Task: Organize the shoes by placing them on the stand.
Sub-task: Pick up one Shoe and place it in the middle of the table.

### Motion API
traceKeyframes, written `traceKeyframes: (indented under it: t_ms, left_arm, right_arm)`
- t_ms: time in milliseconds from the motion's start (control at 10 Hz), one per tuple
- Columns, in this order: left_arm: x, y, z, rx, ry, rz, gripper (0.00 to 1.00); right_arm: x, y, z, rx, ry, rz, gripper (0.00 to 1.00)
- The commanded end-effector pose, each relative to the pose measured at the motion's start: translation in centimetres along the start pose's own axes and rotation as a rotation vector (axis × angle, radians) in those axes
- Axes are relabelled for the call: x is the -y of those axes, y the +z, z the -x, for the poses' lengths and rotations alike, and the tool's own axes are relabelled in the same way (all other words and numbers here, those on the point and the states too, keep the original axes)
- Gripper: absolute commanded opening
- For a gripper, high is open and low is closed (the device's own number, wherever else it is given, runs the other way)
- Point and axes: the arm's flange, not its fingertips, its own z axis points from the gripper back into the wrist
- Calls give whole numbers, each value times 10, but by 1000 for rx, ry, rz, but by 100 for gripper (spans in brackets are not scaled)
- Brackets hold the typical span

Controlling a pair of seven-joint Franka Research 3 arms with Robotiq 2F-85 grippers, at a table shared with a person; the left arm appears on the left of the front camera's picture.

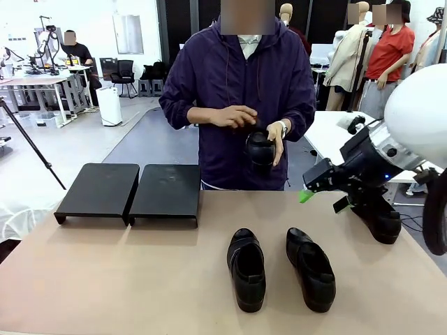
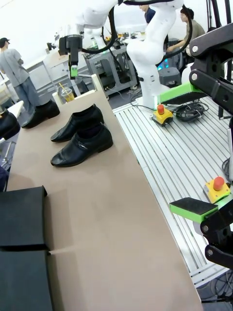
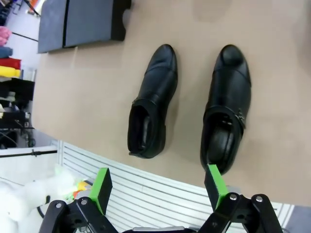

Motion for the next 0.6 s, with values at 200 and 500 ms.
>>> traceKeyframes:
  t_ms: [200,500]
  left_arm:
    - [0,-2,0,5,-16,20,100]
    - [0,-2,0,5,-16,20,100]
  right_arm:
    - [47,64,22,92,-103,-35,100]
    - [82,113,43,131,-144,41,100]
